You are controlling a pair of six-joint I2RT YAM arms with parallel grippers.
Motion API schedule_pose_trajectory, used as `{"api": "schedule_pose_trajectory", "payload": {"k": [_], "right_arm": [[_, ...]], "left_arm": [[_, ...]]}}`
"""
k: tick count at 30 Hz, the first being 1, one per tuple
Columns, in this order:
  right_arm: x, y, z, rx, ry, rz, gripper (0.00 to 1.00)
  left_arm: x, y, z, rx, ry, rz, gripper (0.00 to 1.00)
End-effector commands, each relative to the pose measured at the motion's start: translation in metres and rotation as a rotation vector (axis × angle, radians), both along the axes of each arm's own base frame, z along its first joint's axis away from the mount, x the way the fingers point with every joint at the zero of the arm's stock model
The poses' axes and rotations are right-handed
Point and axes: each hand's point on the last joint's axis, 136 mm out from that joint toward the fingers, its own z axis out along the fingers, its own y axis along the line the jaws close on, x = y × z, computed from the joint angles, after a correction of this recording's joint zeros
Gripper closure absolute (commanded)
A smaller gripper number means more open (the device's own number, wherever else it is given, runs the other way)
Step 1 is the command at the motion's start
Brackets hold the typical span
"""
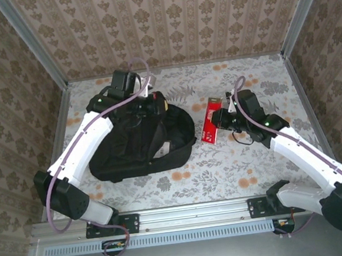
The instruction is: Pack books, pencil case, and school supplies into a backpack
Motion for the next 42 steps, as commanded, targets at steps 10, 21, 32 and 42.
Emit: {"api": "schedule_pose_trajectory", "payload": {"k": [10,21,32,42], "right_arm": [[0.000,0.071,0.049,0.385,0.016,0.163,0.95],[0.012,0.141,-0.003,0.372,0.190,0.237,0.95],[0.039,0.186,-0.037,0.454,0.277,0.276,0.92],[0.059,0.210,-0.066,0.408,0.313,0.222,0.50]], "left_arm": [[-0.031,-0.031,0.062,-0.213,0.008,-0.143,0.97],[-0.042,-0.025,0.084,-0.266,-0.014,-0.152,0.96],[-0.045,-0.016,0.098,-0.295,-0.036,-0.152,0.95],[-0.041,-0.007,0.095,-0.300,-0.026,-0.131,0.95]]}}
